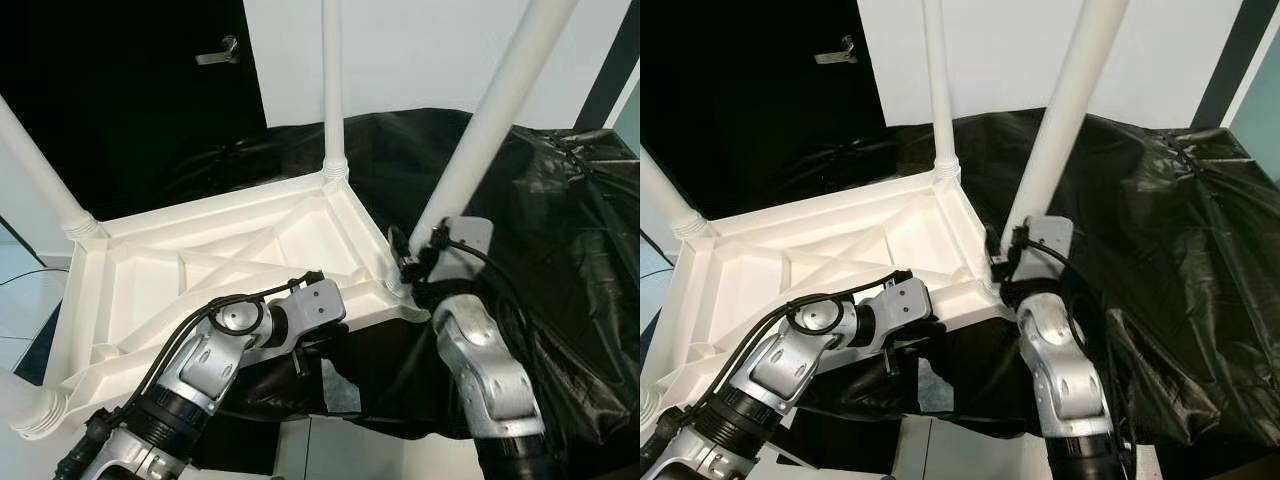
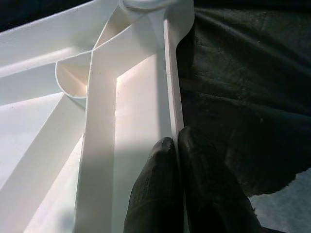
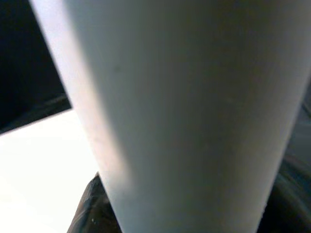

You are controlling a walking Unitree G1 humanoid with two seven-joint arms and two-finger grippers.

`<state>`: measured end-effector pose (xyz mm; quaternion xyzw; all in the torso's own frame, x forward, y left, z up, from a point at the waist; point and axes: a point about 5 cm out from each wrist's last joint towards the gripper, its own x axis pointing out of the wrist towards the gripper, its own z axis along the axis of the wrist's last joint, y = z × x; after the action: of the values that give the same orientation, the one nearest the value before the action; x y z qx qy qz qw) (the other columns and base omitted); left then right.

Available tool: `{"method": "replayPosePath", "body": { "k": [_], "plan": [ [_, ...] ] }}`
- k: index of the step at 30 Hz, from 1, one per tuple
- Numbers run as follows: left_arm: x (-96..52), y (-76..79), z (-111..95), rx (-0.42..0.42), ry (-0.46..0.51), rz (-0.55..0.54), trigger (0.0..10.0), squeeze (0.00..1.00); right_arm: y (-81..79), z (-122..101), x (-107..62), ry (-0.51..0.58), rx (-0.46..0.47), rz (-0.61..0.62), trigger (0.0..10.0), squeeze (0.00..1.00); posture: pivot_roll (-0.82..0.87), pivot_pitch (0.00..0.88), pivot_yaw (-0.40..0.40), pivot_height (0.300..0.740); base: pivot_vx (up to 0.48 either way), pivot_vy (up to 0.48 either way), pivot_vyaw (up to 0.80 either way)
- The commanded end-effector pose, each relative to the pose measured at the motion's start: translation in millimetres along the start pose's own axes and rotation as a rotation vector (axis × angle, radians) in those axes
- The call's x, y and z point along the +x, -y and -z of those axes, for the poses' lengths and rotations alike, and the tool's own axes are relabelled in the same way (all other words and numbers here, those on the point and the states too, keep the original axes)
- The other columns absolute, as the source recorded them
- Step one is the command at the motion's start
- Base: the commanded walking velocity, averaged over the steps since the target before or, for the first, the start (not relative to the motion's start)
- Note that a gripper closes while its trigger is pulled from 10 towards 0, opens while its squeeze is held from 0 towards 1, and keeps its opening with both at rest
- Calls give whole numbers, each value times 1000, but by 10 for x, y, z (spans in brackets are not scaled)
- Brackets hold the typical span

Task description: Building children table

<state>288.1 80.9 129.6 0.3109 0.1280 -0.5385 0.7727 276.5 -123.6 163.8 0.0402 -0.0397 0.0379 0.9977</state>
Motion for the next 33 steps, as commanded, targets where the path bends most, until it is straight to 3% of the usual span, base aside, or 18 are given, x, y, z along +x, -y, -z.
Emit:
{"method": "replayPosePath", "body": {
  "k": [1,8,13,19,24,33],
  "plan": [
    [-64,-182,128,-8,-71,-234,10000,0,53,36,-38,-24,4,25,10000,0,-10,0,82,740,0,0,0],
    [-87,-239,148,7,-85,-243,10000,0,160,147,-46,-61,39,86,10000,0,-6,0,89,740,0,0,0],
    [-99,-266,149,12,-88,-249,10000,0,231,117,125,-54,102,122,10000,0,-3,0,93,740,0,0,0],
    [-88,-269,143,19,-86,-246,10000,0,216,41,239,-54,86,94,10000,0,0,0,92,740,0,0,0],
    [-86,-260,143,29,-87,-243,10000,0,60,19,325,-63,-15,-25,10000,0,7,0,85,740,0,0,0],
    [-111,-262,145,35,-83,-246,10000,0,-140,159,328,-139,-72,-132,10000,0,6,0,84,740,0,0,0]
  ]
}}
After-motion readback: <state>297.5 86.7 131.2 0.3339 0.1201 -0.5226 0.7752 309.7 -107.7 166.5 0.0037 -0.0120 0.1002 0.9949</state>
